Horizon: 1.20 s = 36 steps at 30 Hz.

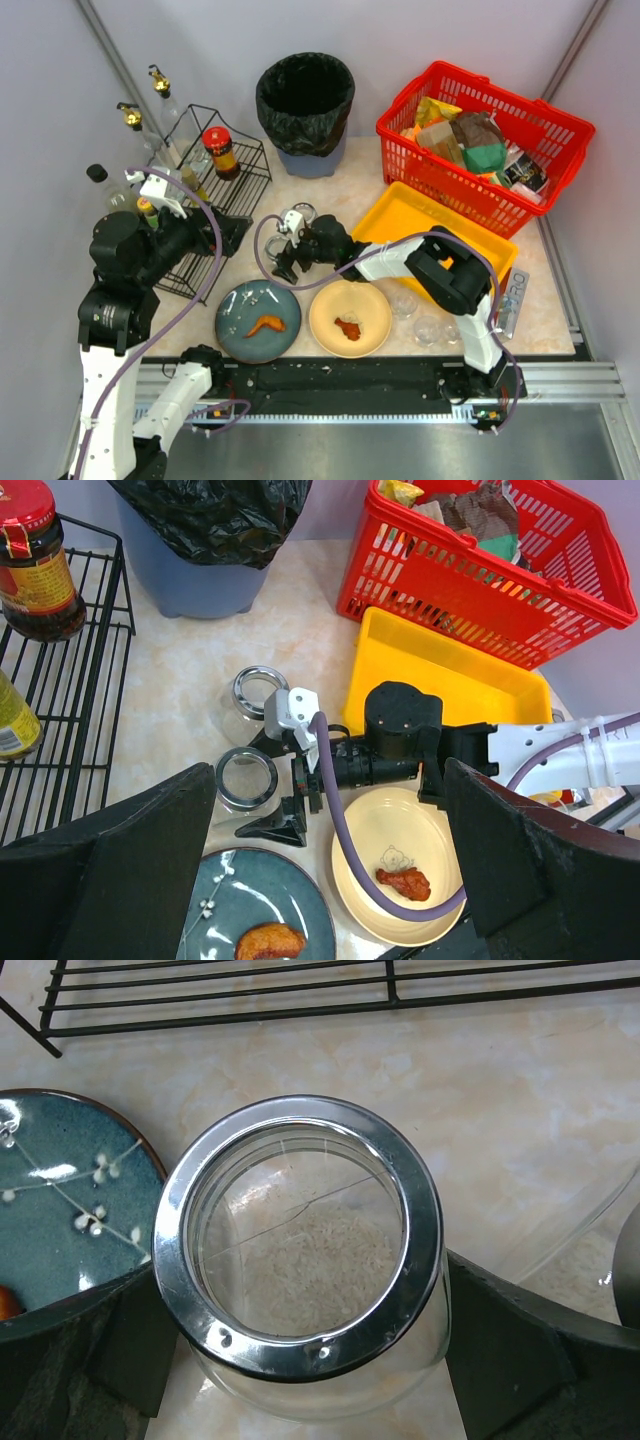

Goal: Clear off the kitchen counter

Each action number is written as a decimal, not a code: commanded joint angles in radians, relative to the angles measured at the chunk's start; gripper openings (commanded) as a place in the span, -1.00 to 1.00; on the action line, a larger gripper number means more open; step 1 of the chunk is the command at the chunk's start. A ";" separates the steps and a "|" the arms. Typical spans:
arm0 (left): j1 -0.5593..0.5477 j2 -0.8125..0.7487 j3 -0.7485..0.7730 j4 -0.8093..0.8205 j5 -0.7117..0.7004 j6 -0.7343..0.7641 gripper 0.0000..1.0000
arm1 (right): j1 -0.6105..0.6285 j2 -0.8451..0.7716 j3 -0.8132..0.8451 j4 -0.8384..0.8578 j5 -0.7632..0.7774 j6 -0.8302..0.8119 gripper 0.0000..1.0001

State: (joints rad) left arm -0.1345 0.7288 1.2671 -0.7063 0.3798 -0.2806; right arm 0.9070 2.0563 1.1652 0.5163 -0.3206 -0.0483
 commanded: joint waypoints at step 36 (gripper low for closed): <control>-0.001 -0.022 0.103 0.008 0.024 -0.009 0.98 | 0.029 -0.087 0.060 0.110 -0.032 0.021 -0.40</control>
State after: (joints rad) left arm -0.1345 0.7223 1.3209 -0.7269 0.3813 -0.2836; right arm 0.9150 2.0411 1.1305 0.5484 -0.3698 -0.0322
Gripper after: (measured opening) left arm 0.986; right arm 0.784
